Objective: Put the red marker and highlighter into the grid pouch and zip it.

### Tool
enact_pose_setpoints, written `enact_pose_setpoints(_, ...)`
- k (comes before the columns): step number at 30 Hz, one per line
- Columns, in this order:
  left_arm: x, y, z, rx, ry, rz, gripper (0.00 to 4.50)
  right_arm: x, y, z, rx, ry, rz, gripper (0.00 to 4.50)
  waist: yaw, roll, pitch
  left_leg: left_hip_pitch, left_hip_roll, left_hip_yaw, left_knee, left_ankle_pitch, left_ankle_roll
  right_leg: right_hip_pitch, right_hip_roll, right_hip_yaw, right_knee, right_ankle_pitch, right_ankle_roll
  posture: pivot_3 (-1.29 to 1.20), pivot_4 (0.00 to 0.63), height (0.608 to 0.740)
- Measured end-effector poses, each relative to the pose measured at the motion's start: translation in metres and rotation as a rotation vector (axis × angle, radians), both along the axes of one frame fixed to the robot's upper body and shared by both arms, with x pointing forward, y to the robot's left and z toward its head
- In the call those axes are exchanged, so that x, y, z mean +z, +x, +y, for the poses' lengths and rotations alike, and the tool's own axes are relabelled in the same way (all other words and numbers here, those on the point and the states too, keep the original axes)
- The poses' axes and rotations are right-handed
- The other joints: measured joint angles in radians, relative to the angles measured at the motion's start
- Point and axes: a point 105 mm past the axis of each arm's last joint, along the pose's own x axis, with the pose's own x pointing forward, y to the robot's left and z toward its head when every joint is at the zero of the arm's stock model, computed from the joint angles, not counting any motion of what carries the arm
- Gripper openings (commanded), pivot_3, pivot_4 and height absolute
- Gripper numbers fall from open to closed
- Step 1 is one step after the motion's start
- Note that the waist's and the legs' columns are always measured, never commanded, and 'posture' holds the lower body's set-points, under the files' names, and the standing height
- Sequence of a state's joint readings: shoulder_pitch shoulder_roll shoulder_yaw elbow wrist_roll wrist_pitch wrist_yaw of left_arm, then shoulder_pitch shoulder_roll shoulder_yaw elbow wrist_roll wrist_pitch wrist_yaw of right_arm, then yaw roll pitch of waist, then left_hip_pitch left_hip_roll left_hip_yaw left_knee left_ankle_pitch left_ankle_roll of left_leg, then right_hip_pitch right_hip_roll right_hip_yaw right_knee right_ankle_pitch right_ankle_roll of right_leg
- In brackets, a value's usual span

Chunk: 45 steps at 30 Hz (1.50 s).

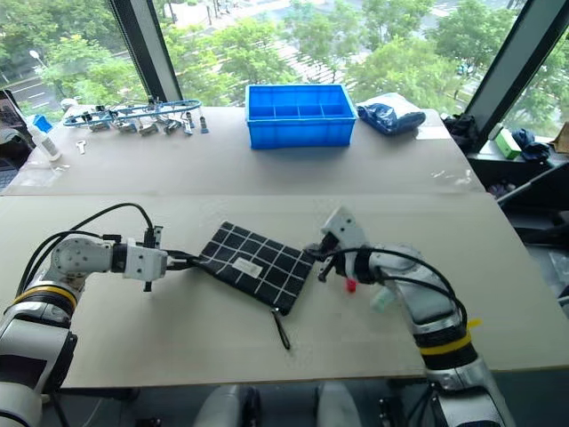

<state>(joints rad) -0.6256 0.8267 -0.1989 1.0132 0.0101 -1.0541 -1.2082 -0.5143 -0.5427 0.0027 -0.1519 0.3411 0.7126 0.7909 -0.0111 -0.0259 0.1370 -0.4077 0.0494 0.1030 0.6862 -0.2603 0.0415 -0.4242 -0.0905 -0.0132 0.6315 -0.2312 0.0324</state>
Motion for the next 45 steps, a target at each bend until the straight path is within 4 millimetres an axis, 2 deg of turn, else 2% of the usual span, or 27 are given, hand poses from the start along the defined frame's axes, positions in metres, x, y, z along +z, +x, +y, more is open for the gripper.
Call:
enact_pose_setpoints(3, -0.003, -0.002, 0.003, 0.064, -0.01, -0.035, 0.0, 0.026, -0.004, -0.009, 0.016, 0.047, -0.016, 3.56, -0.001, 0.0, 0.0, 0.001, 0.0, -0.001, 0.0, 0.0, 0.0, 0.001, 0.0, 0.0, 0.0, 0.0, 0.0, 0.0, 0.15, 0.74)
enact_pose_setpoints(6, -0.003, -0.001, 0.003, 0.151, -0.036, -0.072, 0.0, 0.041, -0.02, -0.007, 0.108, 0.076, -0.001, 3.56, -0.001, 0.001, 0.0, 0.003, 0.001, -0.003, -0.001, 0.0, 0.0, 0.002, 0.0, 0.0, 0.001, 0.0, 0.0, 0.0, 0.15, 0.74)
enact_pose_setpoints(9, -0.003, -0.003, 0.001, 0.26, -0.096, -0.067, 0.0, 0.033, -0.036, -0.005, 0.186, 0.065, 0.045, 3.56, -0.001, 0.001, 0.0, 0.003, 0.002, -0.008, -0.001, 0.0, 0.0, 0.002, -0.001, 0.001, 0.002, 0.0, 0.0, 0.0, 0.15, 0.74)
enact_pose_setpoints(14, -0.009, -0.028, -0.023, 0.404, -0.209, 0.038, 0.0, -0.003, -0.059, 0.006, 0.309, 0.024, 0.158, 3.56, -0.001, 0.001, 0.0, 0.002, 0.001, -0.008, -0.001, -0.001, 0.002, 0.001, -0.002, 0.002, 0.0, 0.0, 0.001, 0.0, 0.15, 0.74)
enact_pose_setpoints(17, -0.009, -0.042, -0.029, 0.468, -0.207, 0.08, 0.0, -0.004, -0.065, 0.013, 0.364, 0.04, 0.135, 3.56, -0.001, 0.001, 0.0, 0.003, 0.001, -0.008, -0.001, -0.001, 0.002, 0.002, -0.001, 0.002, 0.0, 0.0, 0.0, 0.0, 0.15, 0.74)
enact_pose_setpoints(20, -0.008, -0.05, -0.031, 0.518, -0.193, 0.111, 0.0, -0.008, -0.061, 0.021, 0.382, 0.038, 0.107, 3.56, -0.001, 0.001, 0.0, 0.004, 0.001, -0.008, -0.001, -0.001, 0.001, 0.002, 0.001, 0.002, 0.001, 0.0, 0.0, 0.0, 0.15, 0.74)
enact_pose_setpoints(22, -0.006, -0.057, -0.034, 0.525, -0.145, 0.121, 0.0, -0.018, -0.054, 0.029, 0.379, 0.014, 0.112, 3.56, -0.002, 0.001, 0.0, 0.005, 0.0, -0.008, -0.001, -0.001, 0.001, 0.002, 0.001, 0.002, 0.001, -0.001, -0.001, 0.0, 0.15, 0.74)
enact_pose_setpoints(26, -0.008, -0.073, -0.037, 0.548, -0.091, 0.142, 0.0, -0.026, -0.053, 0.038, 0.415, 0.016, 0.136, 3.56, 0.0, 0.002, 0.0, 0.004, 0.0, -0.008, -0.004, -0.001, 0.001, 0.001, 0.0, 0.002, 0.0, -0.001, -0.001, 0.0, 0.15, 0.74)
enact_pose_setpoints(29, -0.005, -0.078, -0.04, 0.626, -0.192, 0.198, 0.0, -0.025, -0.053, 0.035, 0.438, 0.007, 0.129, 3.56, 0.0, 0.002, 0.0, 0.004, 0.0, -0.008, -0.004, -0.001, 0.001, 0.001, -0.001, 0.002, 0.0, -0.001, -0.001, 0.0, 0.15, 0.74)
enact_pose_setpoints(31, -0.002, -0.077, -0.042, 0.665, -0.282, 0.259, 0.0, -0.026, -0.052, 0.032, 0.432, 0.007, 0.135, 3.56, 0.006, 0.001, 0.0, 0.004, 0.0, -0.009, -0.003, 0.0, 0.0, 0.002, 0.0, 0.001, 0.0, -0.001, -0.001, 0.0, 0.15, 0.74)
enact_pose_setpoints(34, 0.014, -0.066, -0.042, 0.69, -0.347, 0.277, 0.0, -0.024, -0.048, 0.023, 0.406, -0.003, 0.124, 3.56, 0.014, 0.001, 0.0, 0.004, 0.0, -0.009, -0.003, 0.0, -0.001, 0.002, 0.0, 0.001, 0.0, -0.001, -0.001, 0.0, 0.15, 0.74)
enact_pose_setpoints(37, 0.03, -0.055, -0.039, 0.706, -0.371, 0.24, 0.0, -0.01, -0.037, 0.014, 0.344, 0.002, 0.072, 3.56, 0.015, 0.001, 0.0, 0.004, -0.001, -0.009, -0.003, 0.0, -0.001, 0.001, 0.001, 0.001, 0.0, -0.001, -0.001, 0.0, 0.15, 0.74)
enact_pose_setpoints(40, 0.038, -0.049, -0.042, 0.706, -0.387, 0.23, 0.0, 0.002, -0.026, 0.009, 0.265, 0.002, 0.031, 3.56, 0.014, 0.001, 0.0, 0.004, -0.001, -0.009, -0.004, 0.0, -0.001, 0.001, 0.001, 0.001, -0.001, -0.001, -0.001, 0.0, 0.15, 0.74)
enact_pose_setpoints(45, 0.041, -0.04, -0.05, 0.712, -0.41, 0.227, 0.0, -0.021, -0.02, 0.015, 0.168, -0.03, 0.105, 3.56, 0.017, 0.001, 0.0, 0.003, -0.001, -0.009, -0.004, 0.0, -0.001, 0.001, 0.001, 0.002, -0.001, -0.001, -0.001, 0.0, 0.15, 0.74)
